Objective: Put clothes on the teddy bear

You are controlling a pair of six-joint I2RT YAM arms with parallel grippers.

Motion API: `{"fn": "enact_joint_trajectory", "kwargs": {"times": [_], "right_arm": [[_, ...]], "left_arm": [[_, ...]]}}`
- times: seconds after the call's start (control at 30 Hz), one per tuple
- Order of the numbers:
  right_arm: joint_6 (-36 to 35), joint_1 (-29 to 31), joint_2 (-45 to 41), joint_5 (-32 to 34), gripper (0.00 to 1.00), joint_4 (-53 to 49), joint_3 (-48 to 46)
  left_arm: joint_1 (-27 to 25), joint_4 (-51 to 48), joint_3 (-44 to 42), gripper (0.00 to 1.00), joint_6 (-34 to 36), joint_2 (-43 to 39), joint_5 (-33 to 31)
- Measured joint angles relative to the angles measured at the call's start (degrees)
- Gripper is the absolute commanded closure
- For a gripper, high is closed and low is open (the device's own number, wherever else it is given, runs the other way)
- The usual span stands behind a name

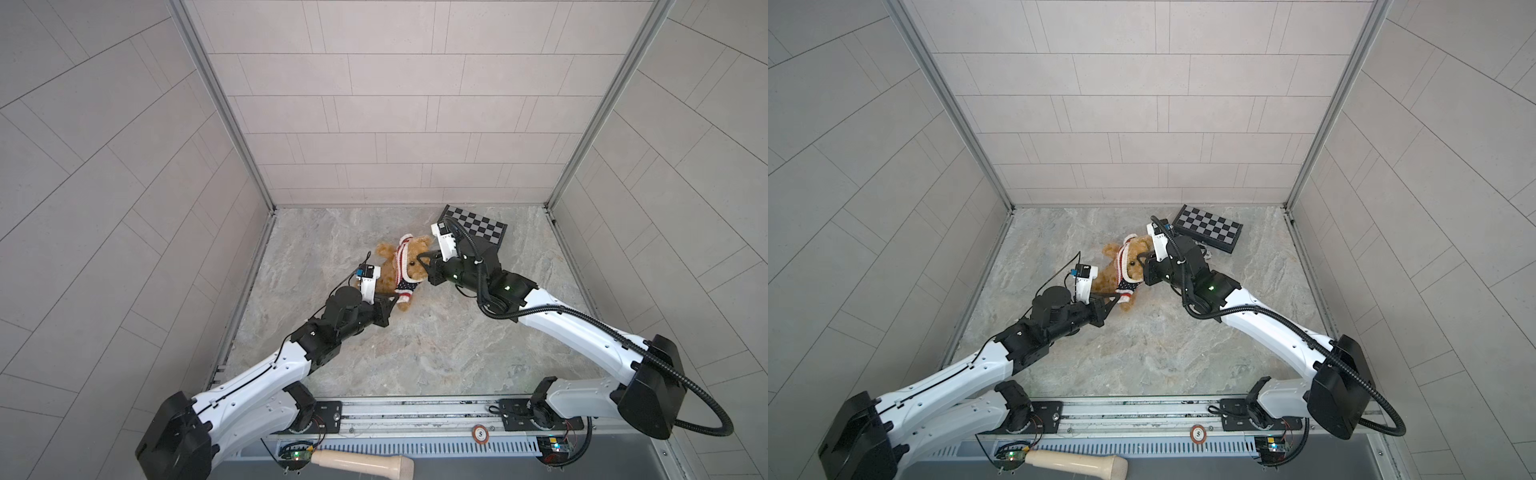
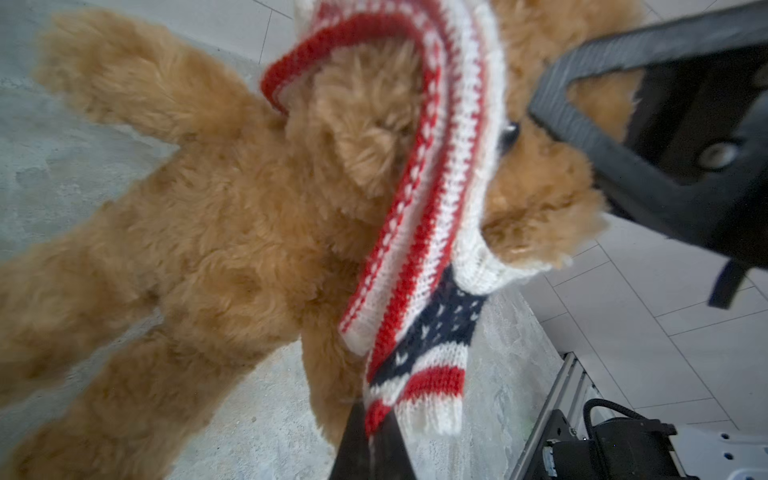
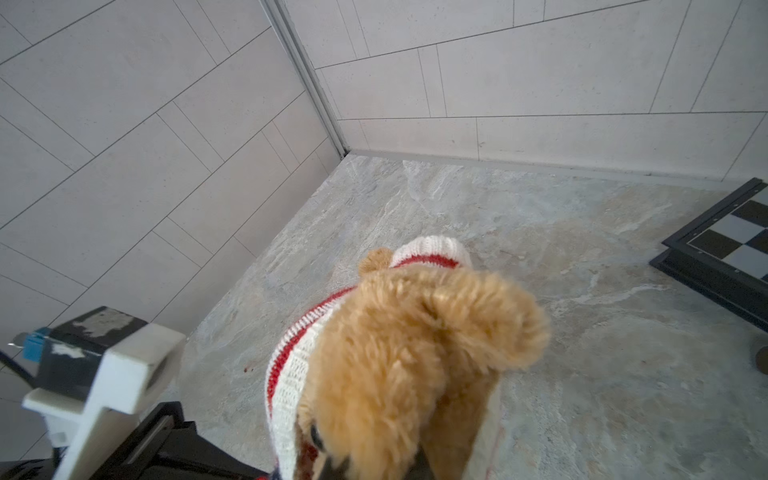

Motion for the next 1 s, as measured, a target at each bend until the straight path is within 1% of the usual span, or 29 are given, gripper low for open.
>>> {"fn": "enact_joint_trajectory", "kwargs": {"times": [0.17,0.37,0.53,0.57,0.7,0.73,0.83,0.9,1.0], "right_arm": [[-0.17,0.00,-3.15,-1.29,1.00,-1.95,-0.48],[-2.08,0.00,-5.11,-2.78,1.00,-2.75,-0.48],[-5.29,-0.09,-5.11,-4.33,1.00,-2.82,-0.48],[-6.14,-0.13,-5.11,-4.94,1.00,-2.64,-0.48],[-11.17,-0.20,-6.49,-8.70,1.00,1.29,-3.19],[-12.92,-0.20,-7.21,-9.70,1.00,1.86,-3.91],[-17.84,-0.04,-9.35,-12.66,1.00,3.48,-5.53],[-20.24,0.07,-10.78,-14.64,1.00,5.25,-7.04],[-23.43,0.09,-11.82,-17.84,1.00,6.75,-8.28]], "left_arm": [[0.28,0.55,-0.92,1.00,0.66,-0.26,-0.72],[2.40,0.07,-1.88,1.00,1.33,-4.11,-0.46],[2.45,-0.76,-2.25,1.00,1.97,-5.66,1.64],[2.40,-0.76,-2.49,0.98,1.95,-6.38,2.14],[2.36,-2.23,-3.45,0.61,1.95,-13.11,5.29],[2.51,-2.99,-3.41,0.53,1.66,-15.26,6.10],[3.80,-5.42,-2.51,0.36,0.98,-19.65,8.61],[5.40,-6.93,-0.94,0.35,-0.17,-20.68,10.32],[8.00,-7.87,1.77,0.37,-3.06,-19.65,12.66]]}}
